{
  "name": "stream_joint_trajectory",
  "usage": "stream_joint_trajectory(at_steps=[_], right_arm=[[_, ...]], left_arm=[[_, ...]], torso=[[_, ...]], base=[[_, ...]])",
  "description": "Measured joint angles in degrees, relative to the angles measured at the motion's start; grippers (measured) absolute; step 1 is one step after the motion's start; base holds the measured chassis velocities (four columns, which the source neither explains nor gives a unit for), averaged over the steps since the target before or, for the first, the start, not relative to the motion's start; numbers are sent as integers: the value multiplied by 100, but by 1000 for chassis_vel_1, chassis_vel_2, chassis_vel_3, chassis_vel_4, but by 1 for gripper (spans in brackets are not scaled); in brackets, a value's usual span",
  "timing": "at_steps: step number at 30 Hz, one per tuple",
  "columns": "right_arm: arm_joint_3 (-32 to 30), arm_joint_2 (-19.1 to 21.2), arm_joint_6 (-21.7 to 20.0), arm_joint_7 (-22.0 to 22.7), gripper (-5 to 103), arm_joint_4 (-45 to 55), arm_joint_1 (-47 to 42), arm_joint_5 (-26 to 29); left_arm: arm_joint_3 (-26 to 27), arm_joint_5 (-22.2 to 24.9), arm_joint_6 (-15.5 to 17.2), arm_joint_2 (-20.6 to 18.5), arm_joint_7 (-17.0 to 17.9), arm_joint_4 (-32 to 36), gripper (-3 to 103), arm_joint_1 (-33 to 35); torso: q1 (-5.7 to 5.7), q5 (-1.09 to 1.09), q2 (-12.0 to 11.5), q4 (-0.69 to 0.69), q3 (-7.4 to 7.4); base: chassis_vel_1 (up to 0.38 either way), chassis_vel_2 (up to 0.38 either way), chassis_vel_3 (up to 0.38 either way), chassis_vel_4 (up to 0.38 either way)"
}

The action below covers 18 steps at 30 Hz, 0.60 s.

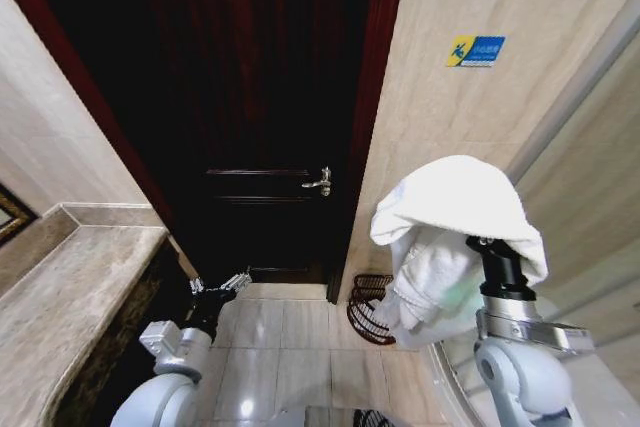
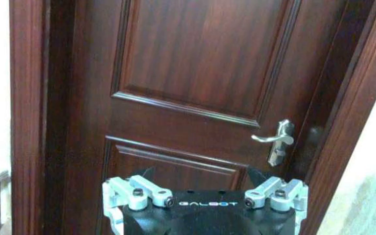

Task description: Discard the used towel into the hamper.

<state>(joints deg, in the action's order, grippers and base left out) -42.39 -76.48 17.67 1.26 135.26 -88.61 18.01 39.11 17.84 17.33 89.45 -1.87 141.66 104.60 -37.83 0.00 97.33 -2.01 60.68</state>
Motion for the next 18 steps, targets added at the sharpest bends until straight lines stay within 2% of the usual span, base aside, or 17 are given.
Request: stream_joint_trajectory(at_steps=[9, 18], right_arm=[[-6, 1, 94, 57, 12, -63, 3, 2], [-33, 5, 121, 73, 12, -480, 45, 47]], left_arm=[[0, 0, 0, 0, 0, 0, 97, 0], [0, 0, 0, 0, 0, 0, 97, 0]], torso=[[0, 0, 0, 0, 0], [3, 1, 0, 0, 0]], base=[[-81, 88, 81, -86], [-21, 13, 18, -18]])
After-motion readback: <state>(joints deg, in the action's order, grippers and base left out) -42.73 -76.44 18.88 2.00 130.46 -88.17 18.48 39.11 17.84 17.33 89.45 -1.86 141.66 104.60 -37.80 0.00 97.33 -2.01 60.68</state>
